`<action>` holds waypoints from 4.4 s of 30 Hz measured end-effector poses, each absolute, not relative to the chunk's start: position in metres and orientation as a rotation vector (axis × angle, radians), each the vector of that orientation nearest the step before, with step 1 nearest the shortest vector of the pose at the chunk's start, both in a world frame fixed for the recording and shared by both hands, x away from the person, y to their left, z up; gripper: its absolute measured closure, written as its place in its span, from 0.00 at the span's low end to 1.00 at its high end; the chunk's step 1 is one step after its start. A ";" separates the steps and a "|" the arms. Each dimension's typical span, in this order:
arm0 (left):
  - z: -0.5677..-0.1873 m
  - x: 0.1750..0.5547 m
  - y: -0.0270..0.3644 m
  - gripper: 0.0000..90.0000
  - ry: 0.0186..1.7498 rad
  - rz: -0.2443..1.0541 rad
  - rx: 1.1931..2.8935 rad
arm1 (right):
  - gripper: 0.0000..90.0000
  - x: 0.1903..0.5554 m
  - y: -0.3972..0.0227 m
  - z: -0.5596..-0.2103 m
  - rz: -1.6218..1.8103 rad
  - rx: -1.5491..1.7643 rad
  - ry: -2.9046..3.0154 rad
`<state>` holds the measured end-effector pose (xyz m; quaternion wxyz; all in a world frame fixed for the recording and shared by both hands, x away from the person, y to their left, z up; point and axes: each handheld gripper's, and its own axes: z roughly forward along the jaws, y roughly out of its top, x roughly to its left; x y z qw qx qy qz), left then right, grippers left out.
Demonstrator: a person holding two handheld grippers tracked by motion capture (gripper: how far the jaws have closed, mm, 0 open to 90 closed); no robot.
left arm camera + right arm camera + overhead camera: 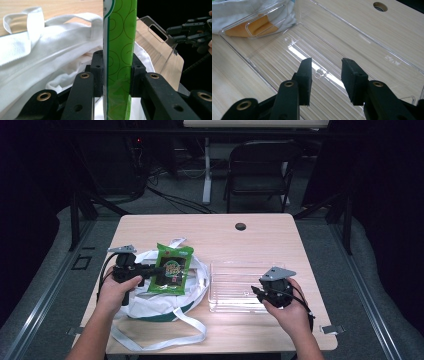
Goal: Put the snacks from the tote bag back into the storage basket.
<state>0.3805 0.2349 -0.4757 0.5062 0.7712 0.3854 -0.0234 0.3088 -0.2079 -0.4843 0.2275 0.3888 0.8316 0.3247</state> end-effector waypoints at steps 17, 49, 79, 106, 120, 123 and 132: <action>-0.467 0.374 0.227 0.80 0.862 -0.040 1.840 | 0.69 0.319 -0.188 -0.463 0.997 0.907 2.471; -0.453 0.360 0.205 0.80 0.748 -0.074 1.833 | 0.65 0.352 -0.131 -0.383 0.899 0.481 2.687; -0.453 0.349 0.174 0.80 0.632 -0.122 1.869 | 0.56 0.364 -0.090 -0.351 0.872 0.353 2.755; -0.451 0.341 0.159 0.80 0.549 -0.121 1.904 | 0.70 0.367 -0.076 -0.366 0.831 0.291 2.897; -0.453 0.341 0.157 0.78 0.537 -0.123 1.914 | 0.86 0.364 -0.077 -0.362 0.785 0.233 2.951; -0.454 0.341 0.157 0.76 0.545 -0.113 1.916 | 0.86 0.362 -0.076 -0.361 0.773 0.219 2.950; -0.456 0.342 0.157 0.71 0.570 -0.112 1.924 | 0.86 0.361 -0.074 -0.360 0.735 0.200 2.947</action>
